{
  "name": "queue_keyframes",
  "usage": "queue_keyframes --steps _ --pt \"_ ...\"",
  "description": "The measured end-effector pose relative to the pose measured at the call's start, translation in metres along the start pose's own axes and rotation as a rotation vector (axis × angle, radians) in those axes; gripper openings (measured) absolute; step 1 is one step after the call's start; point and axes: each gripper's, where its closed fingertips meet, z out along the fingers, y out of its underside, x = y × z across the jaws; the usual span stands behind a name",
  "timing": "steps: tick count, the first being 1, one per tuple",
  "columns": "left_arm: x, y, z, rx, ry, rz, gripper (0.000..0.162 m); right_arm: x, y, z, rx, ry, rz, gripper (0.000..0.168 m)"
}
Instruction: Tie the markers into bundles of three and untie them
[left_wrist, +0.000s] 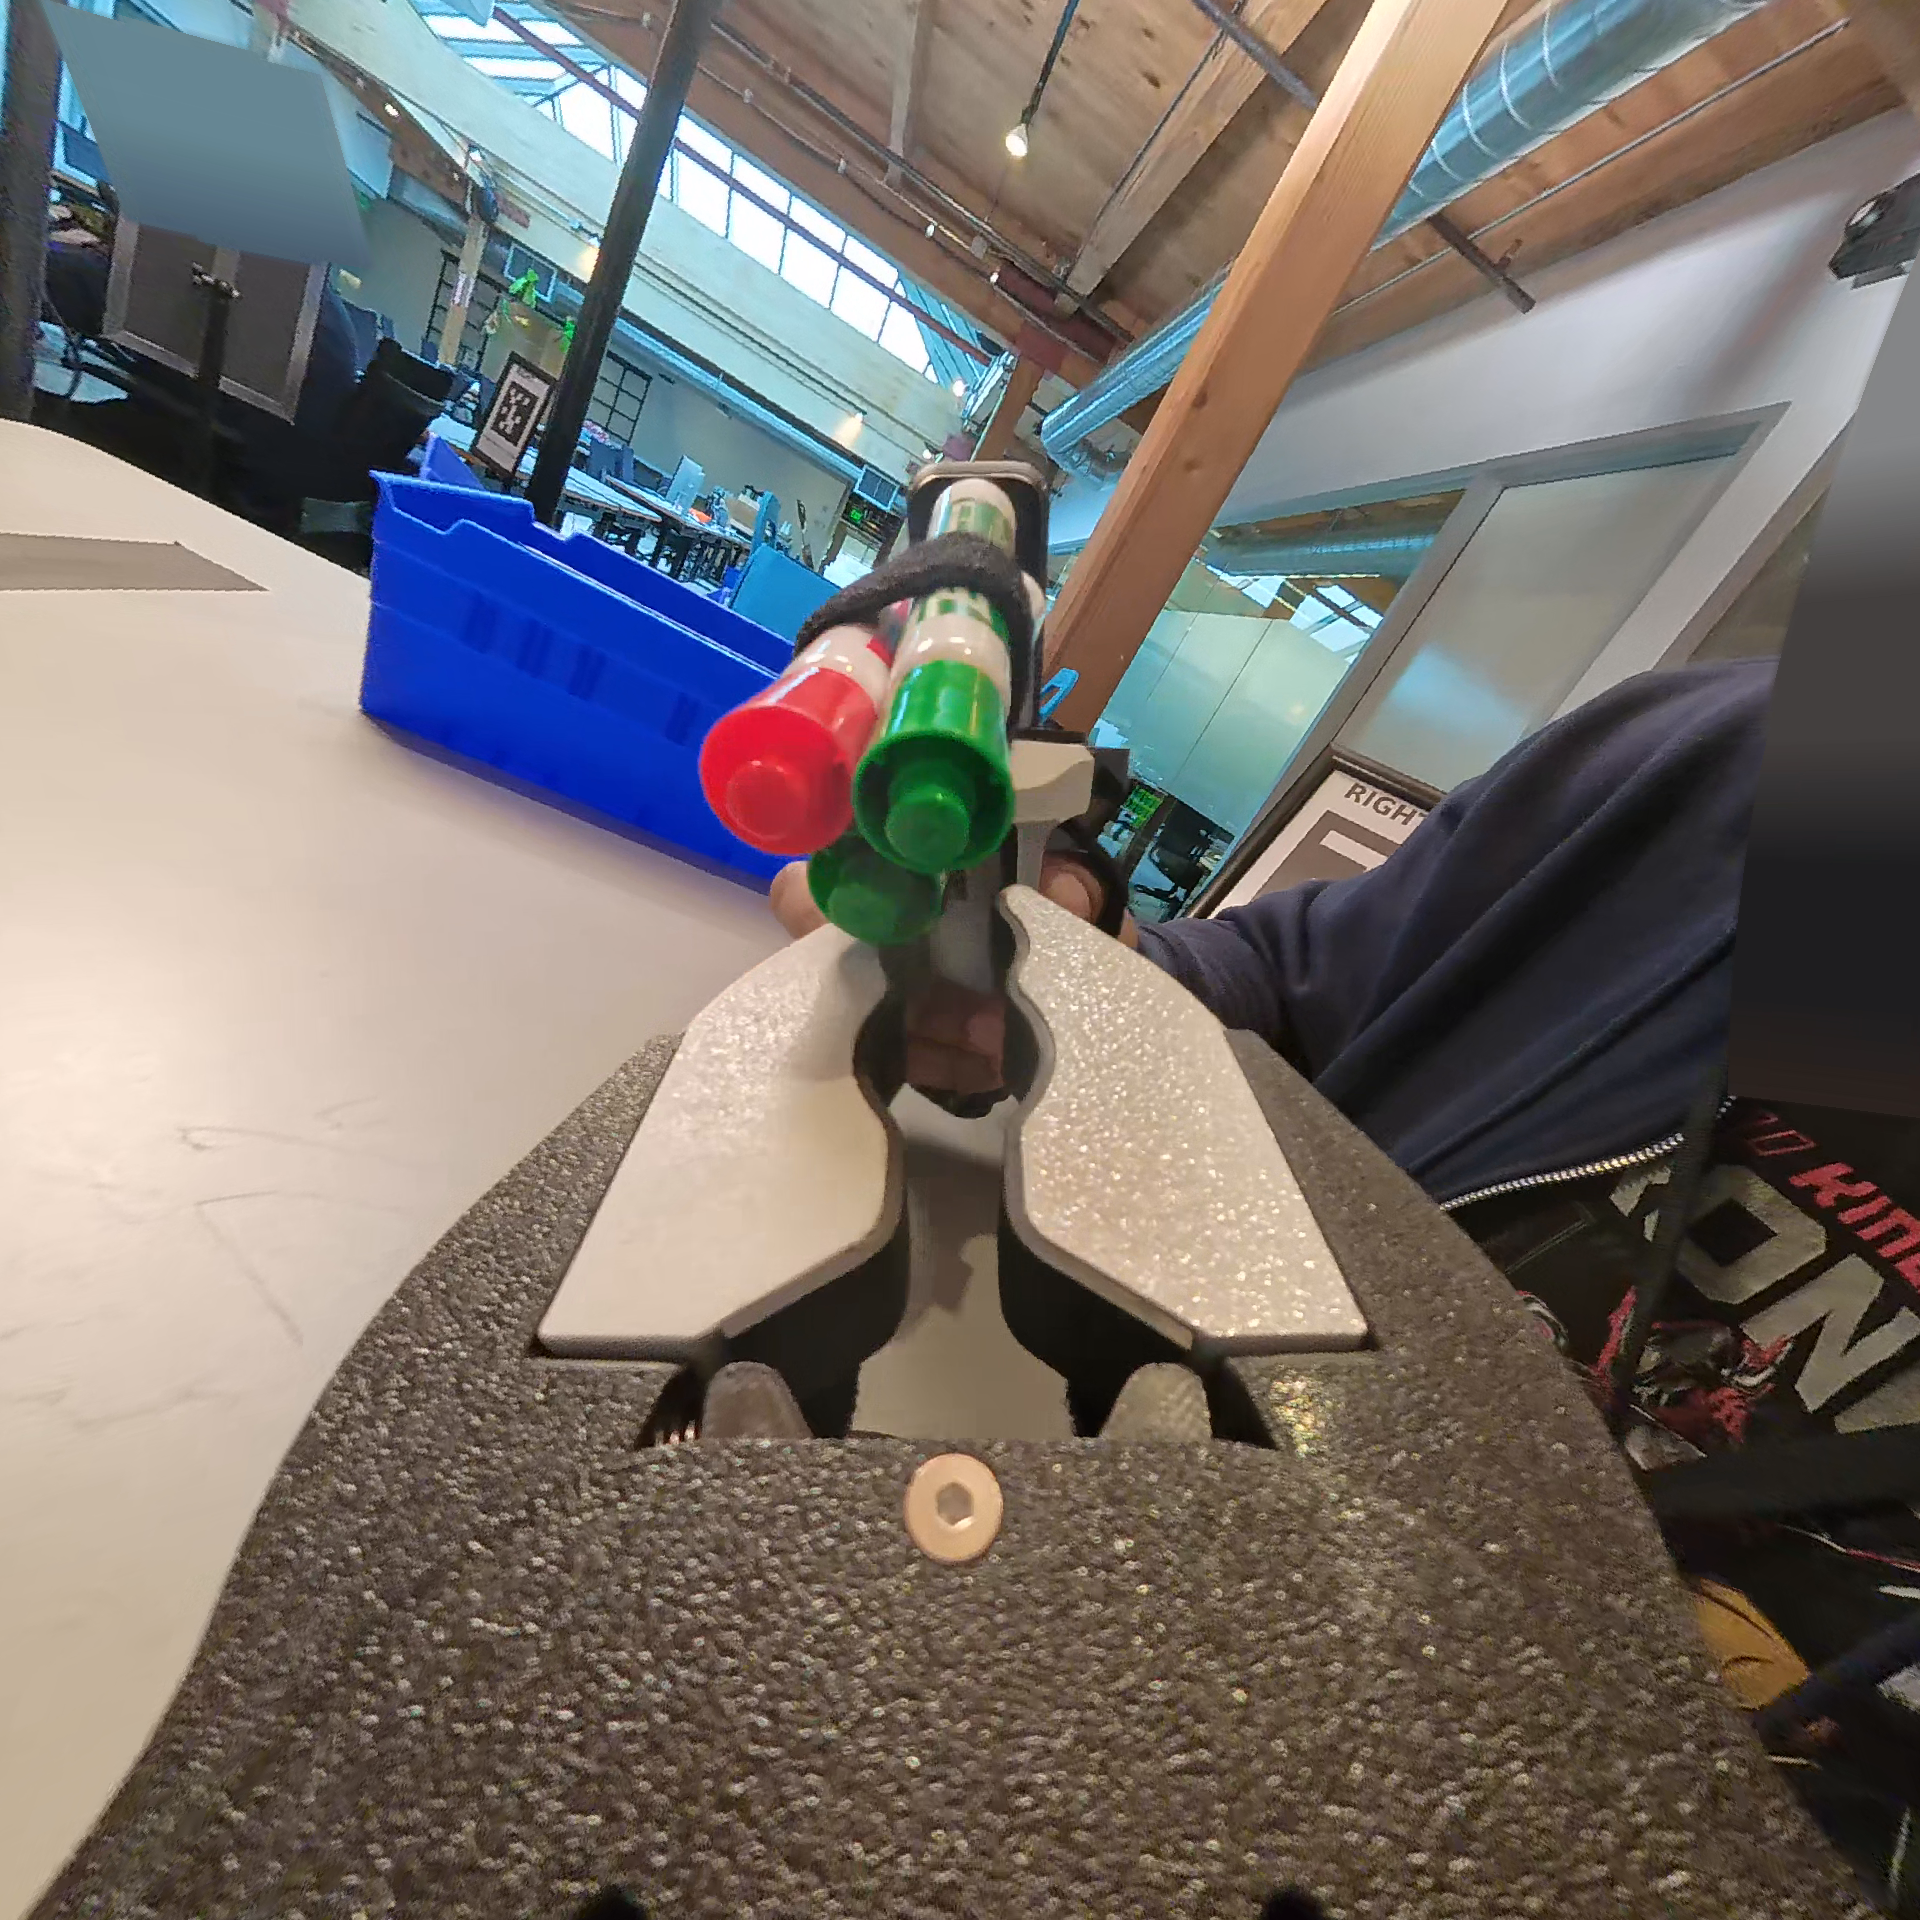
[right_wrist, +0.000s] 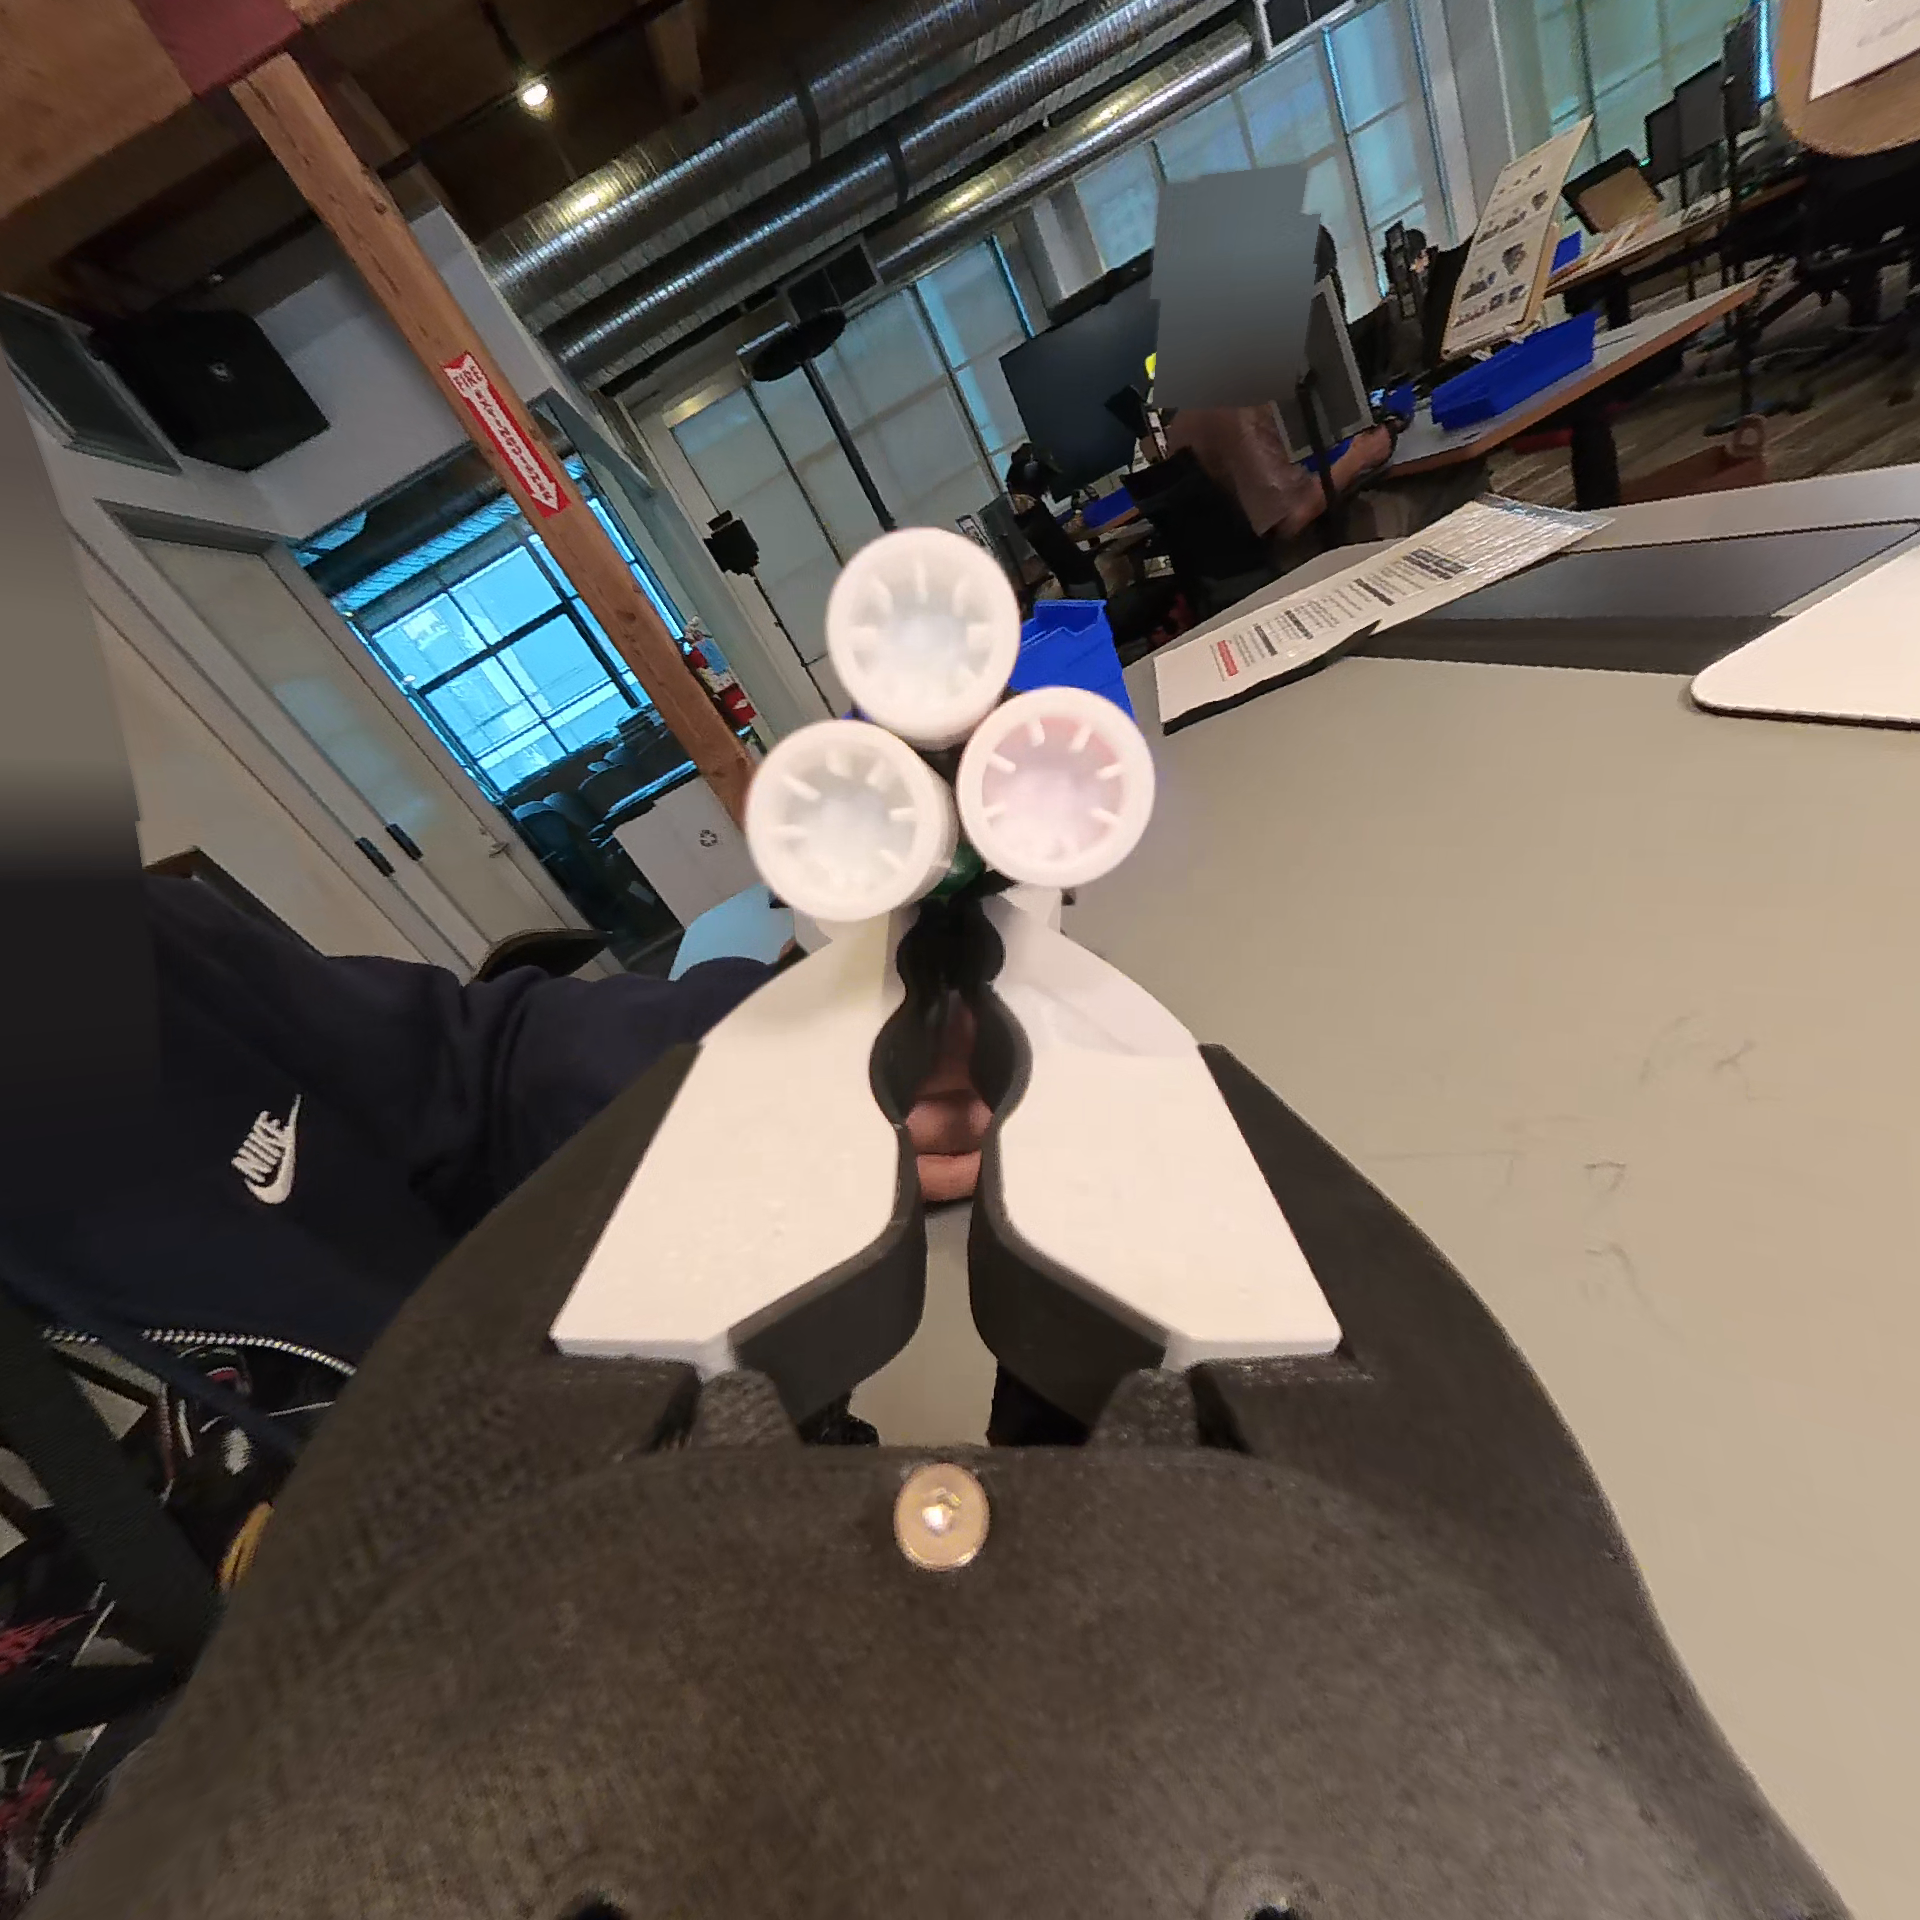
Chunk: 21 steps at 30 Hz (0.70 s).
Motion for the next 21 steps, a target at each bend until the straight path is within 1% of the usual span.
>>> queue_keyframes --steps 5,10,13,17,19,21 --pt "-0.009 -0.002 -0.005 -0.021 -0.073 0.059 0.013 0.007 -0.005 -0.006 -0.013 0.078 -0.091 0.004" --pt "-0.022 -0.012 -0.016 0.003 -0.180 0.145 0.012 0.020 -0.010 -0.016 -0.096 0.252 -0.256 0.004" --pt "-0.027 -0.019 -0.023 0.026 -0.222 0.199 0.010 0.020 -0.021 -0.030 -0.155 0.357 -0.367 0.004" --pt "-0.031 -0.023 -0.028 0.024 -0.265 0.254 0.008 0.006 -0.055 -0.067 -0.244 0.479 -0.548 0.004" --pt "-0.031 -0.023 -0.029 0.017 -0.274 0.267 0.008 -0.001 -0.075 -0.098 -0.313 0.549 -0.656 0.004" --pt "-0.031 -0.022 -0.029 0.009 -0.278 0.280 0.007 -0.001 -0.094 -0.136 -0.413 0.633 -0.795 0.004"
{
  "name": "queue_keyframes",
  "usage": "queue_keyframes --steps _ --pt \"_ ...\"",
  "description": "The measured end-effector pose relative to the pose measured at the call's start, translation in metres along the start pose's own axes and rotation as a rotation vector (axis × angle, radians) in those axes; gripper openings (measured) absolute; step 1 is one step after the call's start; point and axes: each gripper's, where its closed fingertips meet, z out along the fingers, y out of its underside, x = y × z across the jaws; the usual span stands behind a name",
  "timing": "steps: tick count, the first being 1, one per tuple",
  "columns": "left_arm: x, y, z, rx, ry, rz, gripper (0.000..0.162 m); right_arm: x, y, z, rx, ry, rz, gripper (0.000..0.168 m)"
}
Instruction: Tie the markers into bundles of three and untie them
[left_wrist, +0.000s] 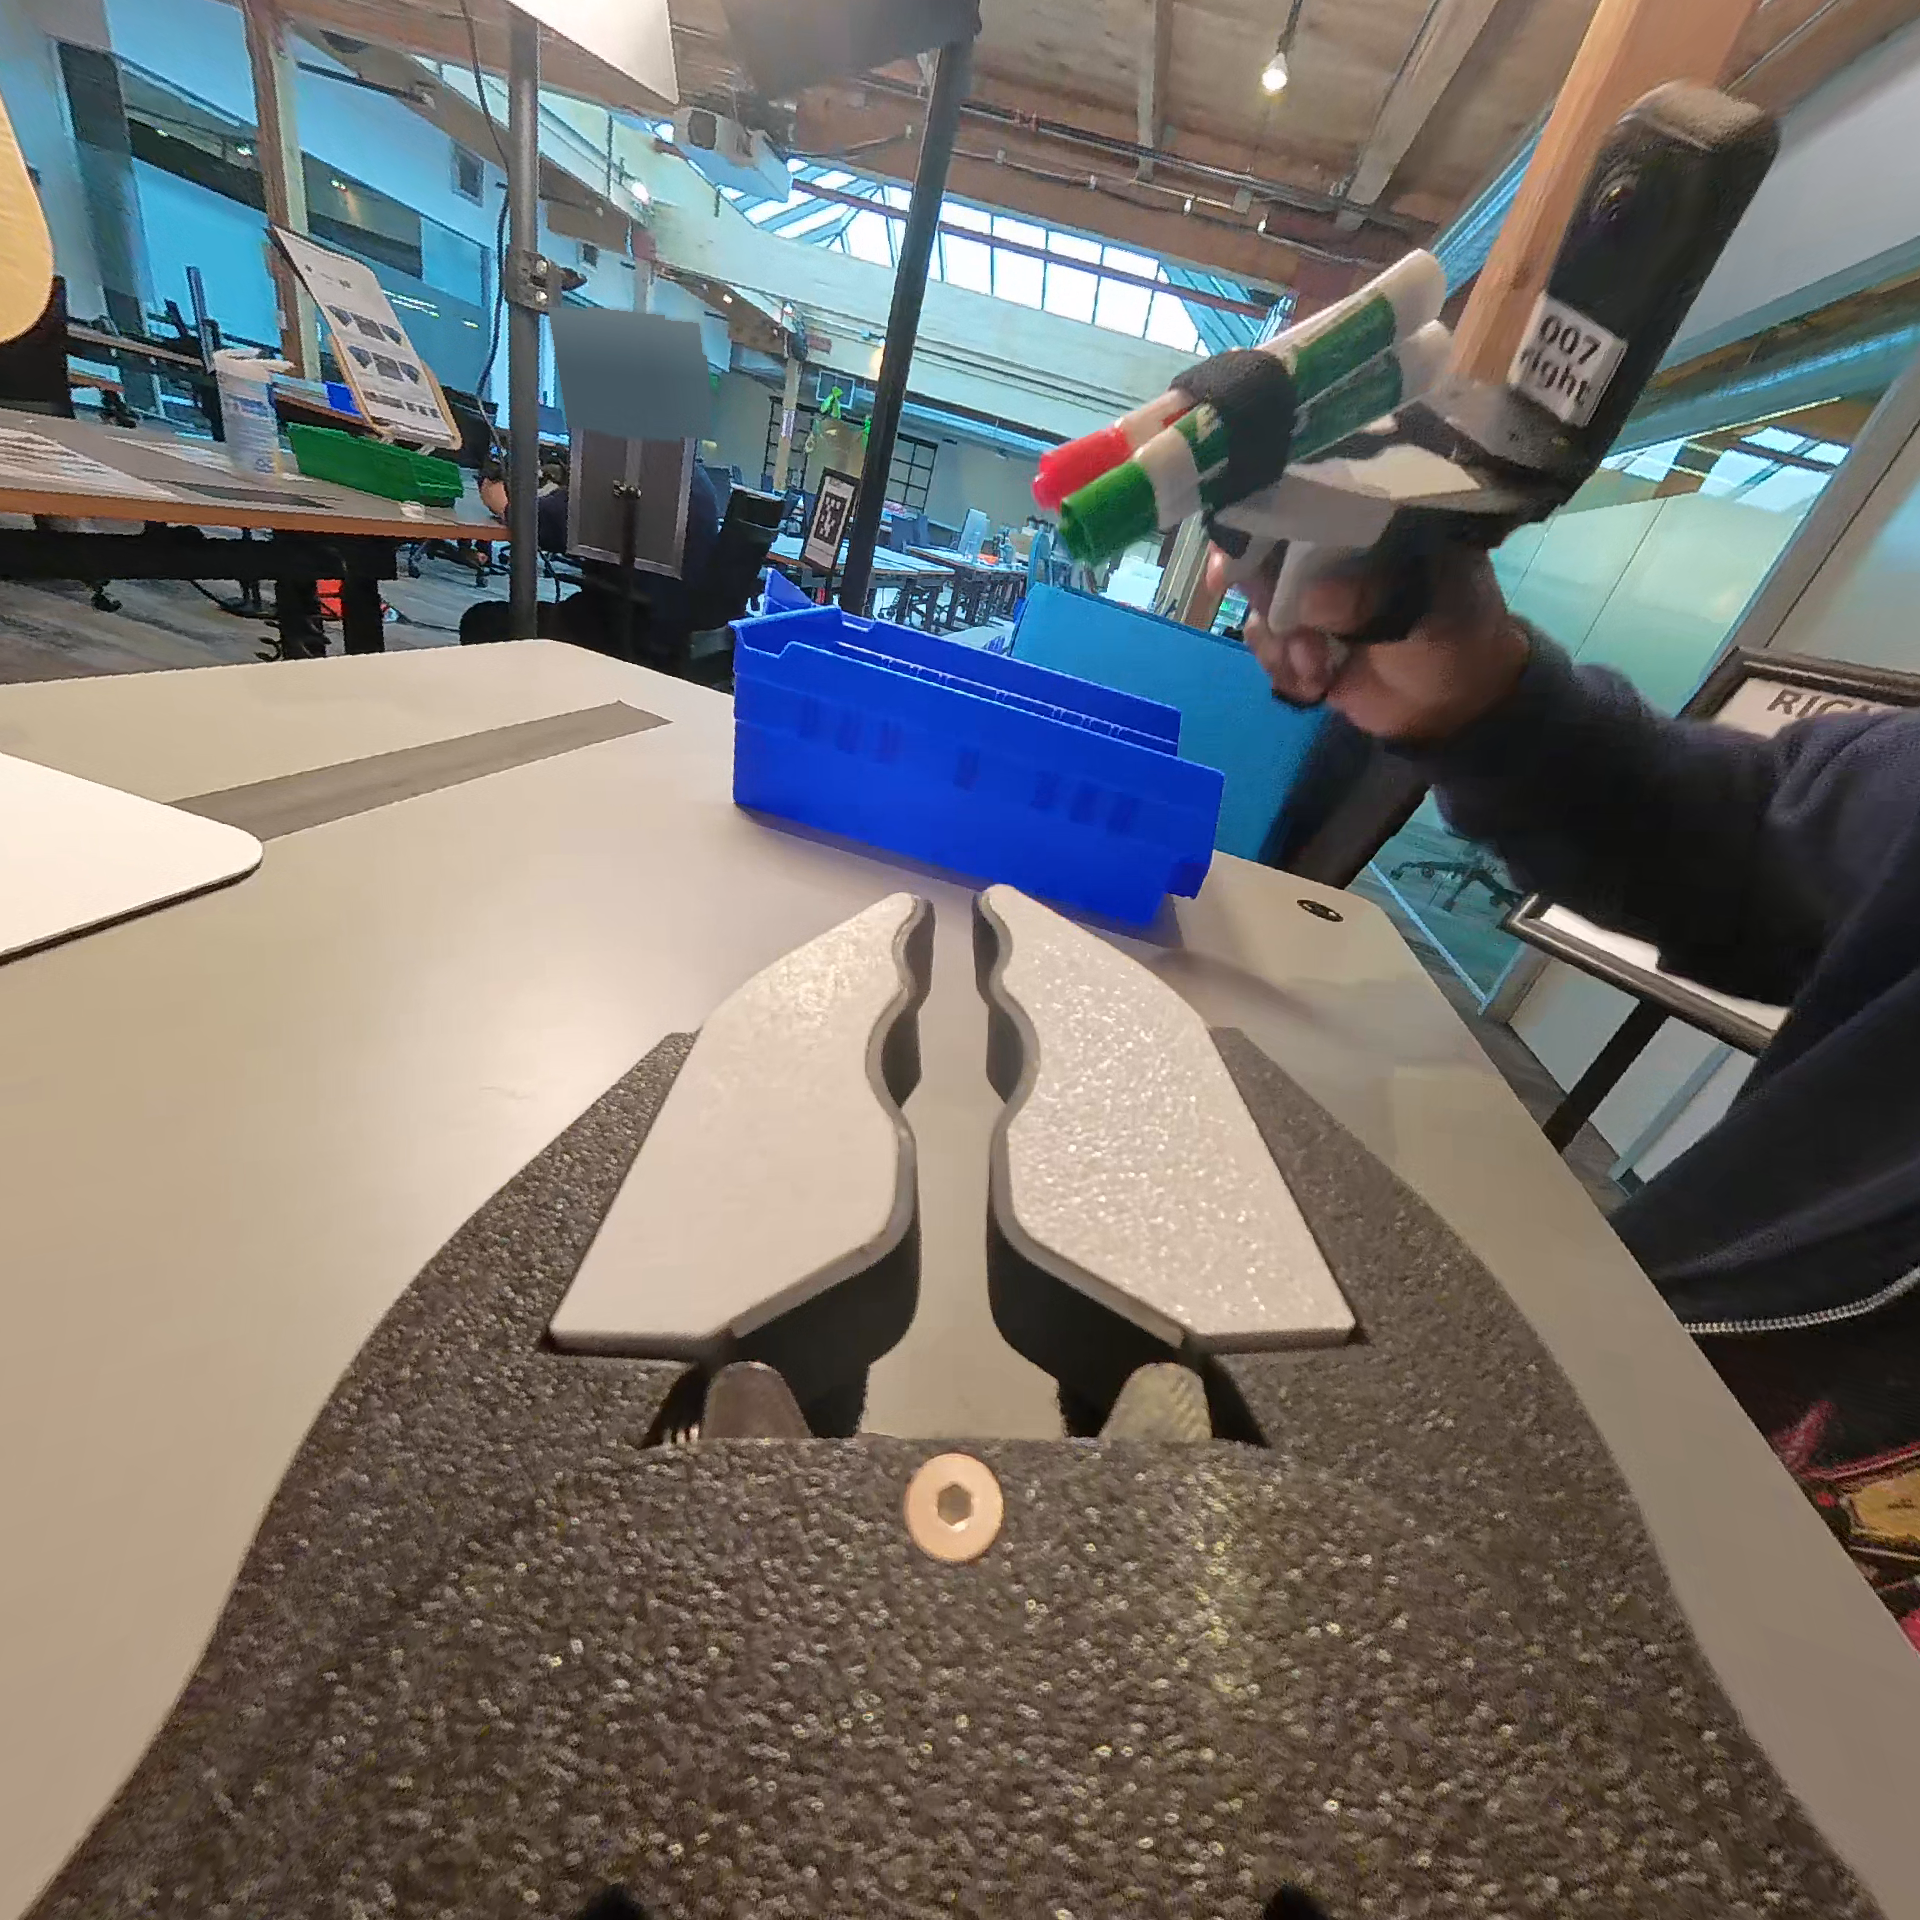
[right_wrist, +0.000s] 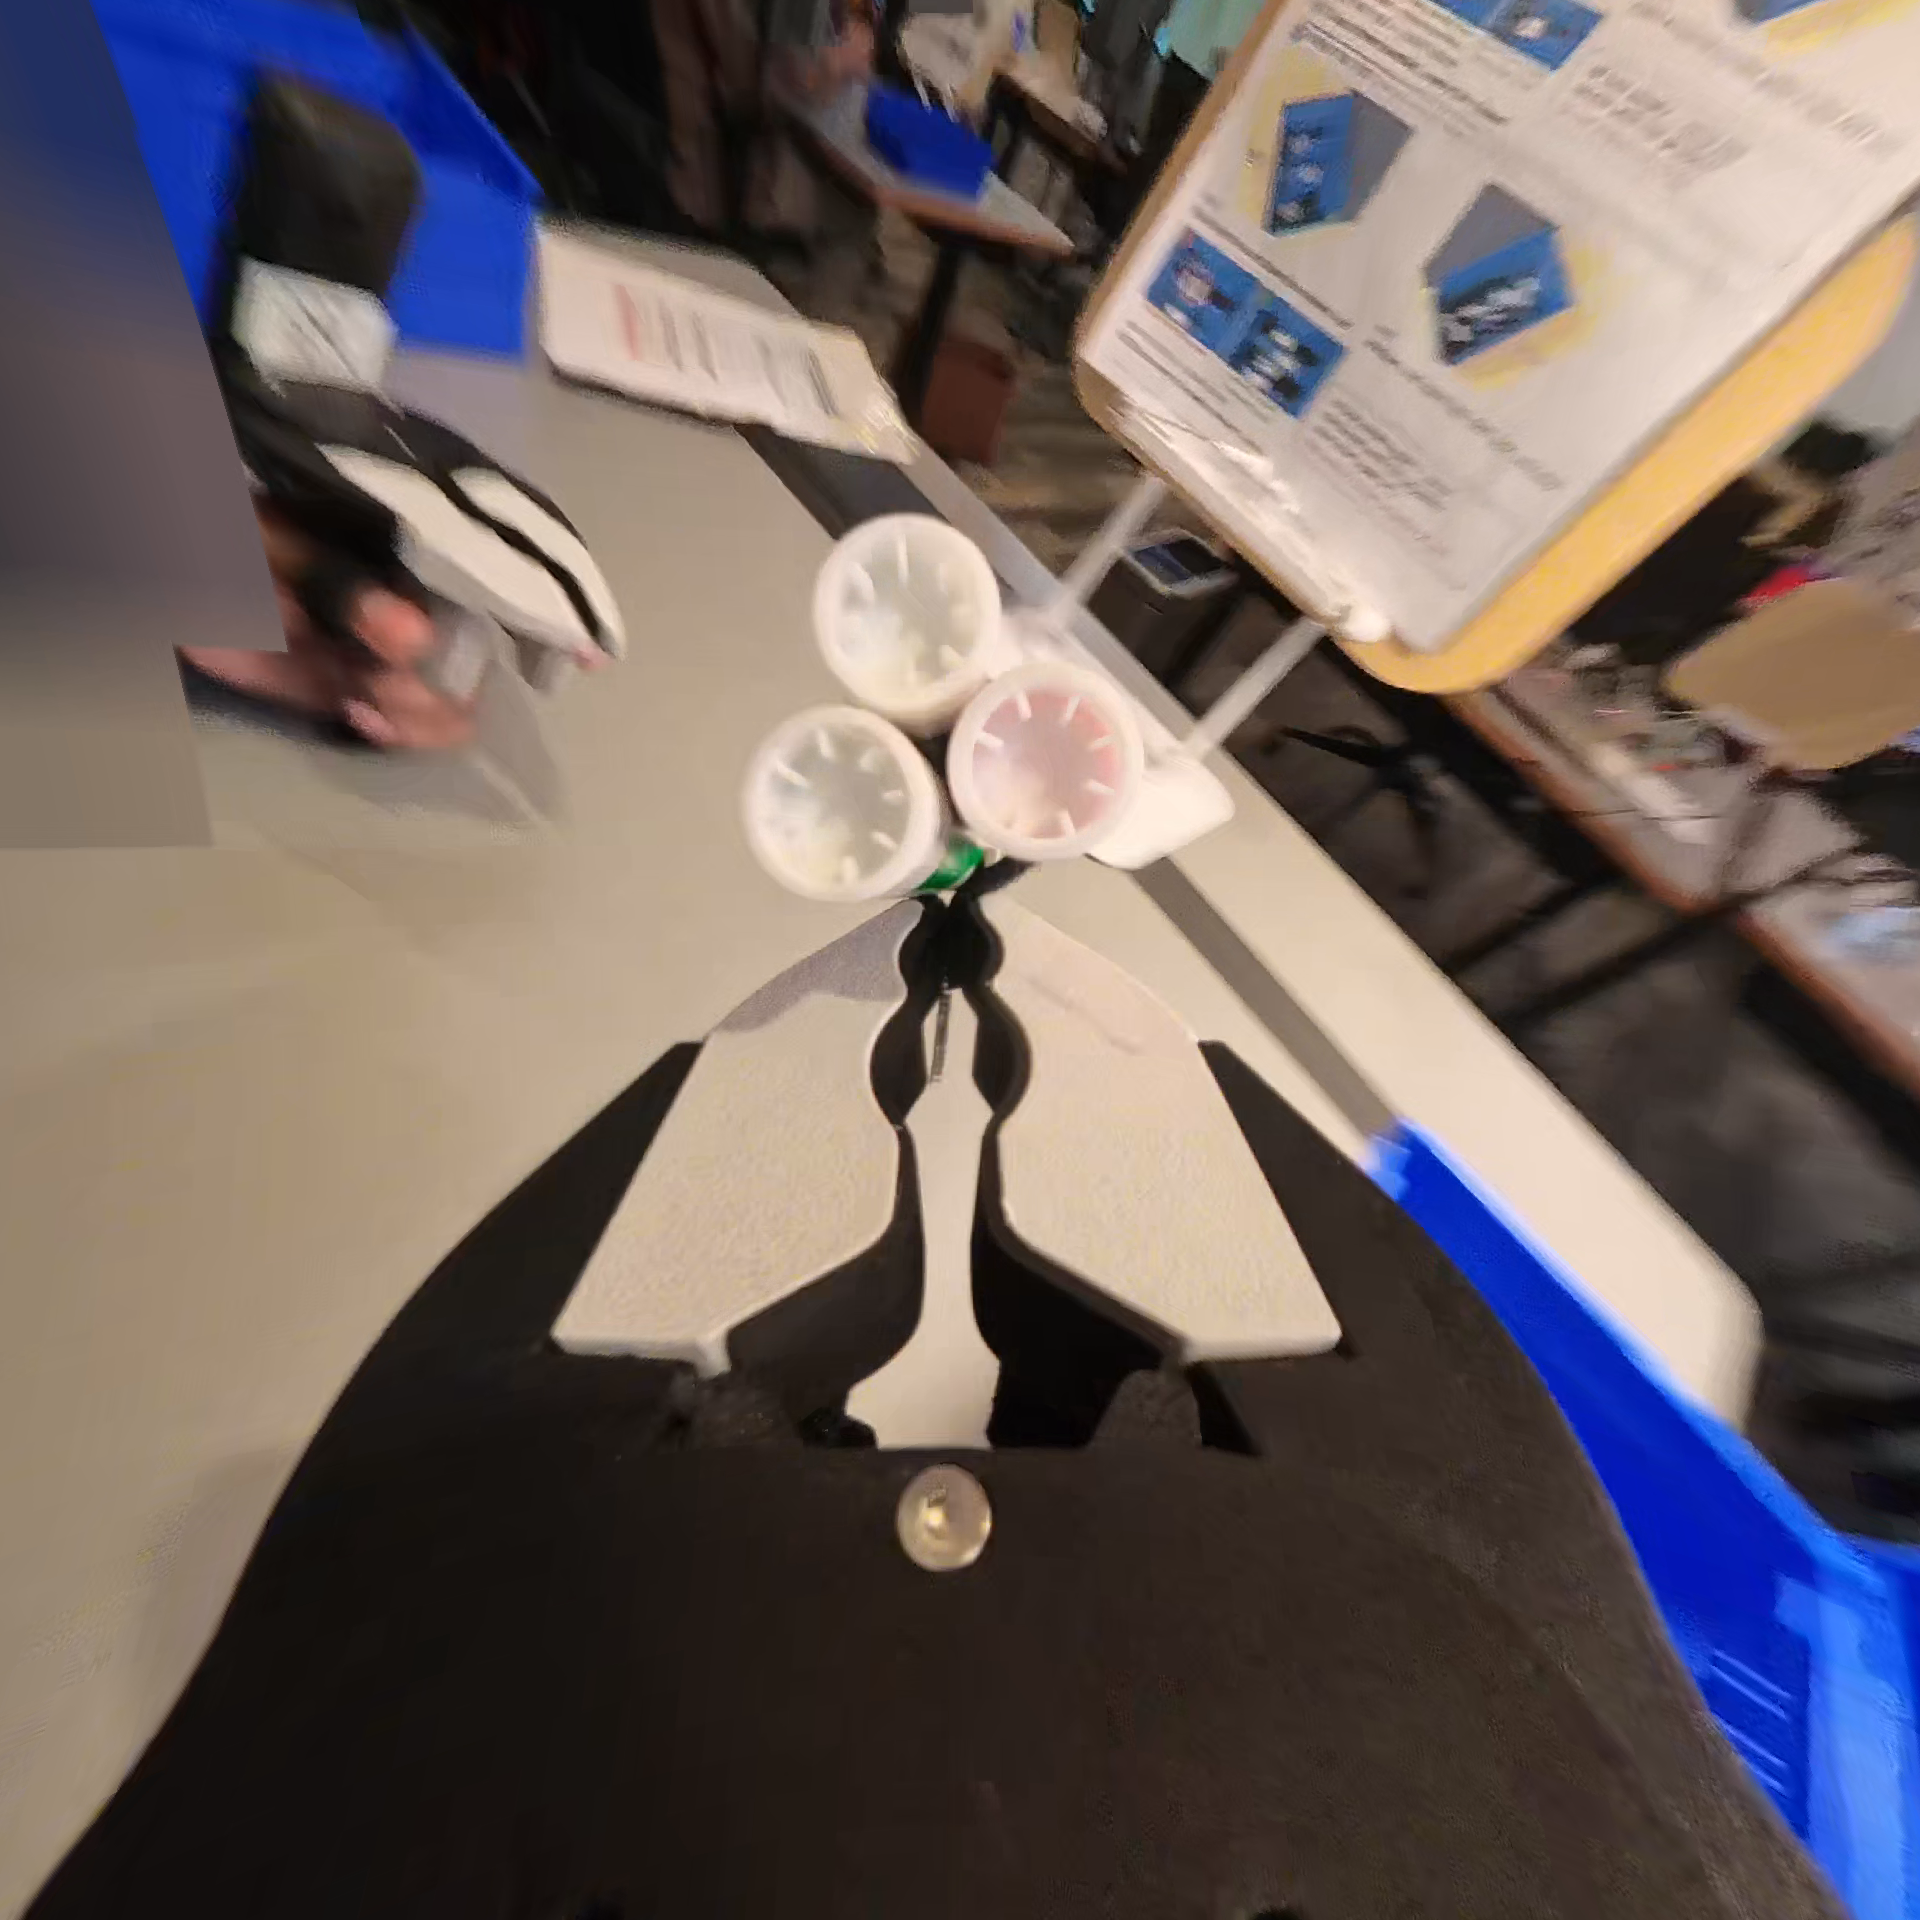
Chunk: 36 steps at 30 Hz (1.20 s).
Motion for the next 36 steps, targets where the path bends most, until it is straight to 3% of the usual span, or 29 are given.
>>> queue_keyframes --steps 3,7,12,18,29,36 --pt "0.001 0.002 0.001 -0.012 -0.004 0.017 0.006 0.053 0.039 -0.043 -0.193 0.141 -0.270 0.004" --pt "0.003 0.003 0.003 -0.027 -0.009 0.037 0.006 0.096 0.106 -0.077 -0.423 0.154 -0.657 0.004" --pt "0.002 0.002 0.002 -0.013 -0.028 0.044 0.005 0.105 0.164 -0.067 -0.587 0.071 -1.050 0.004" --pt "0.000 -0.001 -0.001 0.011 -0.048 0.051 0.003 0.098 0.201 -0.042 -0.622 -0.062 -1.397 0.004" --pt "-0.001 -0.003 -0.003 0.028 -0.032 0.023 0.001 0.090 0.250 -0.027 -0.669 -0.256 -1.730 0.005" --pt "0.002 -0.001 -0.002 0.015 -0.025 0.046 0.001 0.094 0.243 -0.029 -0.653 -0.154 -1.700 0.011"
